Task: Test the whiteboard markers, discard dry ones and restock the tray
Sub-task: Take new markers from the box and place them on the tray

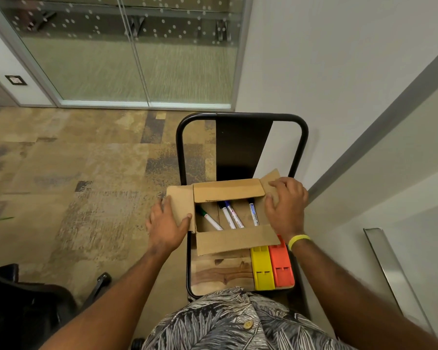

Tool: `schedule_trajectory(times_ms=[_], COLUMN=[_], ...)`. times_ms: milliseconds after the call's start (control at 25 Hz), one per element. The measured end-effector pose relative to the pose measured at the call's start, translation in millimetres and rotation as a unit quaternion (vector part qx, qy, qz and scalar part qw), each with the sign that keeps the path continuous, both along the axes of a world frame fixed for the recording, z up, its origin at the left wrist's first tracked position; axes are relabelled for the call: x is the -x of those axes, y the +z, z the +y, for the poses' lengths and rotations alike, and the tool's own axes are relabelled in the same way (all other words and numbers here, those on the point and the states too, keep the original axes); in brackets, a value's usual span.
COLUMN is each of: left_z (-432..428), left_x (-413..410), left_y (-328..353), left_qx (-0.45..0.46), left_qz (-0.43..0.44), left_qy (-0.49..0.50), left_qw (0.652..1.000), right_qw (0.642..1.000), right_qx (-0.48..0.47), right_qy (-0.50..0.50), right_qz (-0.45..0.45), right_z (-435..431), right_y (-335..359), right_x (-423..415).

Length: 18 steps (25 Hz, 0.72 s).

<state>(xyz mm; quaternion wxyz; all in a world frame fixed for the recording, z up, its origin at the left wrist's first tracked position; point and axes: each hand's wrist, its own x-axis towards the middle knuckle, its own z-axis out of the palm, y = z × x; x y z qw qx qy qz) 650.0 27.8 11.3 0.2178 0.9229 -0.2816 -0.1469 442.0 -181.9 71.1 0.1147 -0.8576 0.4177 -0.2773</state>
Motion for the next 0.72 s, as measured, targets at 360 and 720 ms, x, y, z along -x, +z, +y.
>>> schedule_trajectory(times_ms=[360,720], left_z=[-21,-42], left_x=[-4,-19], left_y=[25,37], left_qx=[-0.080,-0.113], left_qz=[-0.269,-0.245], left_qy=[-0.186,-0.190], left_qw=[0.942,0.944], right_qw=[0.932,0.907], right_qx=[-0.200,-0.277], right_qy=[0.215,0.113], right_qz=[0.213,0.295], right_z=[51,9], right_y=[-17,-48], right_x=[-47,-67])
